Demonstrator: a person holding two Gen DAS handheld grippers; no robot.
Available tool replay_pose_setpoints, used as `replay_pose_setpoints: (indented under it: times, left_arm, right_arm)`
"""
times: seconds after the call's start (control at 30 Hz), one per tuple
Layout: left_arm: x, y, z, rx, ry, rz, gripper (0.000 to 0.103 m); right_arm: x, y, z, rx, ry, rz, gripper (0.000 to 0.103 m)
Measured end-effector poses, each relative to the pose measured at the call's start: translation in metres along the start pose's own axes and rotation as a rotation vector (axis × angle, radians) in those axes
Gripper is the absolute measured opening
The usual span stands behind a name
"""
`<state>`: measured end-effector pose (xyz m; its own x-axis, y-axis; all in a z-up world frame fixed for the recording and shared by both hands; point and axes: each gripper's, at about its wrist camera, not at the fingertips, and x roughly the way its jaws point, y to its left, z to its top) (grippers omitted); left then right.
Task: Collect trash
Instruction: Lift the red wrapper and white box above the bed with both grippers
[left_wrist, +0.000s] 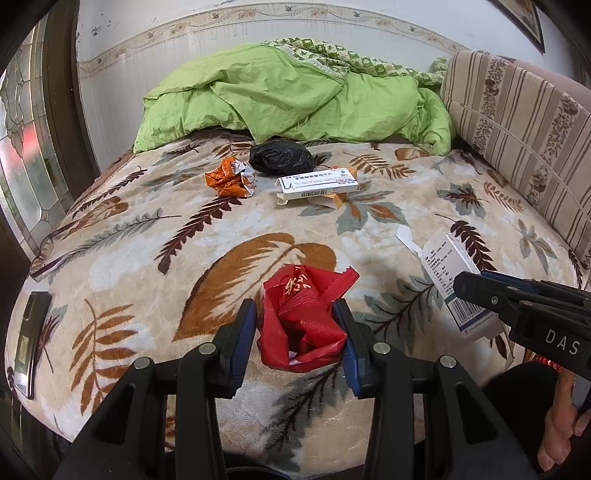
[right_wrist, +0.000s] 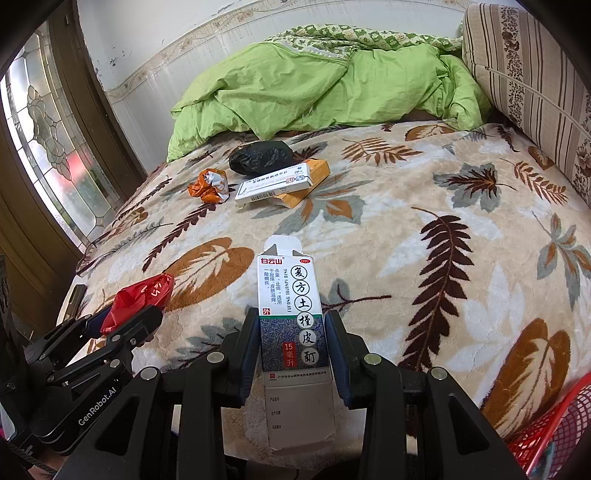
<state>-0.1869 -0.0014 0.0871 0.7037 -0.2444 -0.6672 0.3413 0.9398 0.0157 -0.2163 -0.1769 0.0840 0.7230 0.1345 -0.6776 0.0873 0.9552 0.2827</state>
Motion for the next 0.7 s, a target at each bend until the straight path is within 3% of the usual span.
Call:
replay_pose_setpoints:
  times: [0.7]
  left_arm:
    - [-0.010, -0.004, 0.003, 0.016, -0.017, -0.004, 0.041]
  right_arm:
    - [-0.014, -0.003, -0.006, 0.054, 0.021, 0.030, 0.037]
